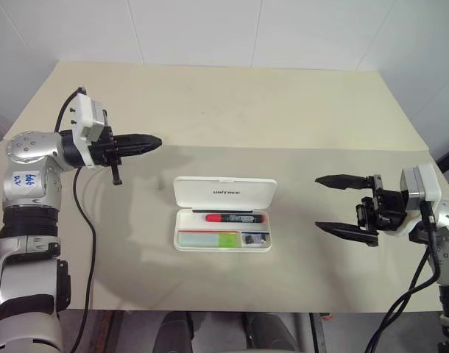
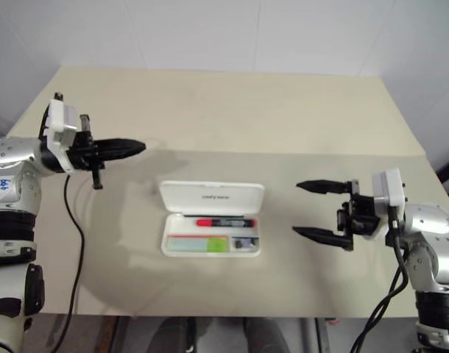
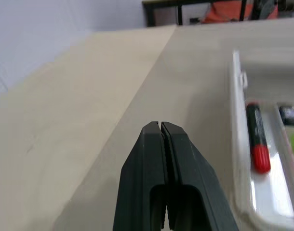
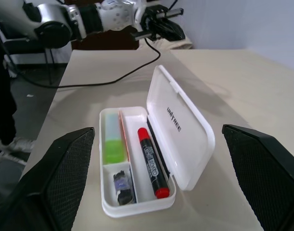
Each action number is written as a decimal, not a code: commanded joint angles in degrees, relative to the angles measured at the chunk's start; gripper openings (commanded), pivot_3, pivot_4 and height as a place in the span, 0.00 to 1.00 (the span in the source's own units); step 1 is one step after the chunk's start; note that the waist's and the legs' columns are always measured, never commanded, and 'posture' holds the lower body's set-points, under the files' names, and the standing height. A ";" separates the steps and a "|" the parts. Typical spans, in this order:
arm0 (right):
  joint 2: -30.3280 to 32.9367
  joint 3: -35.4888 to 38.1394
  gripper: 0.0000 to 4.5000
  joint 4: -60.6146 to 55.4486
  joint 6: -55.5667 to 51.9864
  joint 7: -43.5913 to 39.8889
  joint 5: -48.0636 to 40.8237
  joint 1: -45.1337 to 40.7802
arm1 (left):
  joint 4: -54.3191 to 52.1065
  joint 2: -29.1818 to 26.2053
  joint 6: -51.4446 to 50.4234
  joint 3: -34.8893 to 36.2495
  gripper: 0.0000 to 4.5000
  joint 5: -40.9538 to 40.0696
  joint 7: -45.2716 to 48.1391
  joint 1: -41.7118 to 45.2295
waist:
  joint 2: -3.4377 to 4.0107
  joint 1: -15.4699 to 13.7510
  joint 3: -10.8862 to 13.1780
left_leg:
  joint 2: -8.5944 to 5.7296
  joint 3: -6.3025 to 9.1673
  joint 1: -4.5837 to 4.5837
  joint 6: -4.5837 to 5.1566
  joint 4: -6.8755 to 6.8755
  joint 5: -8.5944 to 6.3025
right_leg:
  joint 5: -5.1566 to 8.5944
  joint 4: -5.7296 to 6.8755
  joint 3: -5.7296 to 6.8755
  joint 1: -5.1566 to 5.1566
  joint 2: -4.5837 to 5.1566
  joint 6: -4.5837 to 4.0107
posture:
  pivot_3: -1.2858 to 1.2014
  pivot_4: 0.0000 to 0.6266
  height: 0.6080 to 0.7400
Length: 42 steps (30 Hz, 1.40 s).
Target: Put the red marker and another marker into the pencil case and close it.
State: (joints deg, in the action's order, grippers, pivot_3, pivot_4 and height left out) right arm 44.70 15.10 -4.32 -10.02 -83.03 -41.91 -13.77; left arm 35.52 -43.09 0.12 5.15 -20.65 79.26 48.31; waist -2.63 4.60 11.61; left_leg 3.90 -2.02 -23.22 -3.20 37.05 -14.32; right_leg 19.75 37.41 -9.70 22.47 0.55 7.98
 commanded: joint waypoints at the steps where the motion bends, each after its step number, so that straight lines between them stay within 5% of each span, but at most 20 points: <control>1: 2.06 2.56 1.00 0.33 0.97 -1.70 -0.33 -0.84 | 7.00 1.61 4.26 -1.25 0.01 2.56 2.12 3.88 | 0.00 -0.04 0.00 | 0.00 0.00 -0.01 0.00 0.00 0.00 | 0.00 0.00 0.00 0.01 0.00 0.00 | 0.52 0.24 1.00; 14: 2.37 4.11 1.00 -0.48 -0.61 -1.86 -2.41 -0.20 | 20.20 9.46 5.08 -6.68 0.01 2.96 13.24 8.87 | 0.00 0.06 0.00 | 0.00 0.00 -0.06 0.02 0.01 -0.02 | 0.00 0.02 0.01 0.06 -0.01 0.01 | 0.52 0.24 1.00; 28: 2.33 5.08 1.00 -1.25 -1.32 -2.20 -3.16 0.89 | -6.99 4.16 0.81 -28.06 0.01 -12.90 13.24 2.07 | 0.00 -0.01 0.00 | 0.02 0.01 -0.05 0.02 0.04 -0.02 | 0.00 0.04 -0.02 0.02 0.01 0.01 | 0.52 0.24 1.00; 42: 1.89 4.98 1.00 -2.36 -1.80 -0.82 -2.91 2.19 | -11.33 0.25 15.06 -40.00 0.01 -5.74 13.24 0.16 | 0.01 0.02 0.01 | 0.01 0.00 -0.03 0.03 0.07 -0.02 | 0.00 0.00 -0.07 -0.01 0.01 0.00 | 0.52 0.24 1.00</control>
State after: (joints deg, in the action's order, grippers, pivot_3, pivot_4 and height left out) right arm 45.97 18.40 -4.54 -11.74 -84.08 -44.04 -11.95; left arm 23.73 -42.65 12.67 -33.98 -27.73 86.08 47.92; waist -2.62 4.62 11.62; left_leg 3.90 -2.03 -23.25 -3.17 37.11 -14.34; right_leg 19.75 37.41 -9.77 22.45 0.56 7.98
